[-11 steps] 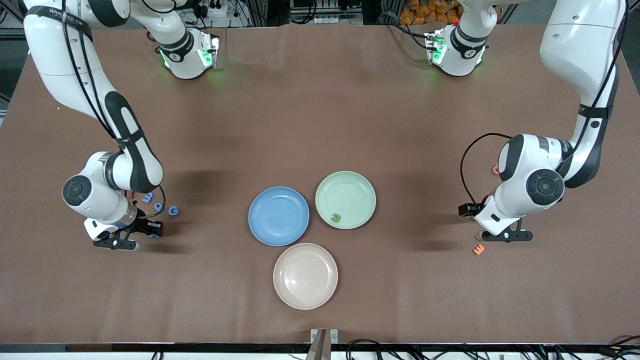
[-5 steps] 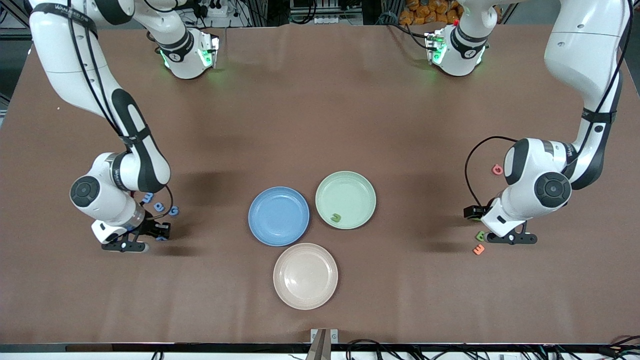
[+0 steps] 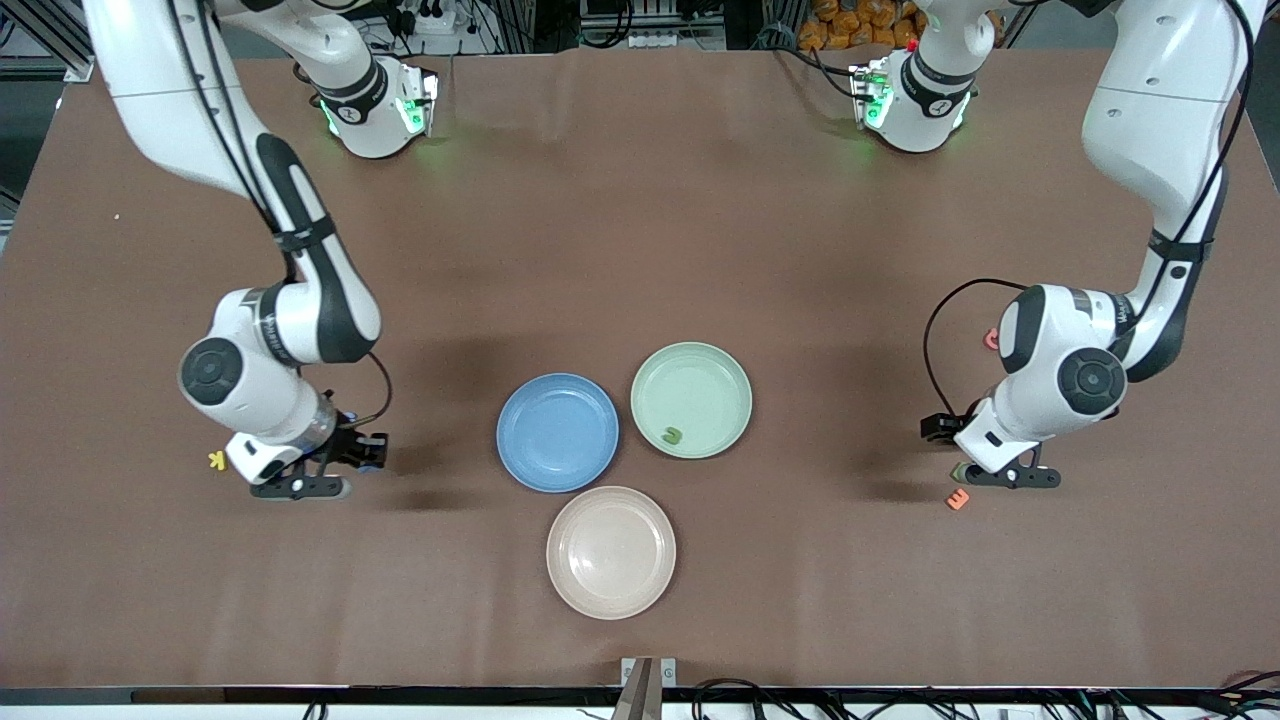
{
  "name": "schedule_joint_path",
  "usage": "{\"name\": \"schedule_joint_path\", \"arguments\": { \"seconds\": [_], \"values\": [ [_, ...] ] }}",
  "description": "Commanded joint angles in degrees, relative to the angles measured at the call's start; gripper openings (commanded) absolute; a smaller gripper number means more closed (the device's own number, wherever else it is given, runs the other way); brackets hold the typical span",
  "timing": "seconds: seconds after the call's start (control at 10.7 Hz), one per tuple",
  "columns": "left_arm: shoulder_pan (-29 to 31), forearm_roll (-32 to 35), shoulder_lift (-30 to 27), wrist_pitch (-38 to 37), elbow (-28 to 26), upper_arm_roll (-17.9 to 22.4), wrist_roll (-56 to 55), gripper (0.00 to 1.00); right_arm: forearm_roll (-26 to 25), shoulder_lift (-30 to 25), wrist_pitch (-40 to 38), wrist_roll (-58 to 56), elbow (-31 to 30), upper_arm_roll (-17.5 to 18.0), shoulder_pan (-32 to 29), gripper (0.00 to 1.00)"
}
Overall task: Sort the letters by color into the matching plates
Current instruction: 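Place the blue X on the blue plate with the right gripper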
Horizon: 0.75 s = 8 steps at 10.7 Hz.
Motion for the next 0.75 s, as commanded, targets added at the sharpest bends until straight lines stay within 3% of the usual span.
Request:
{"name": "schedule_joint_path", "arguments": {
  "seconds": [0.0, 0.37, 0.65],
  "values": [
    [1.89, 0.93, -1.12, 9.43, -7.45, -0.51, -0.35, 1.0, 0.73, -1.31, -0.84, 6.82, 0.44, 2.15, 4.68, 0.28],
    [2.41, 1.2, -0.94, 9.43, -7.98, -0.51, 0.44, 1.0, 0.73, 0.61, -0.76, 13.6, 4.3, 2.87, 12.94, 0.28],
    [2.5, 1.2, -0.94, 9.43, -8.07, -0.51, 0.44, 1.0, 0.73, 3.6, -0.76, 14.75, 8.08, 4.18, 14.45, 0.28]
  ]
}}
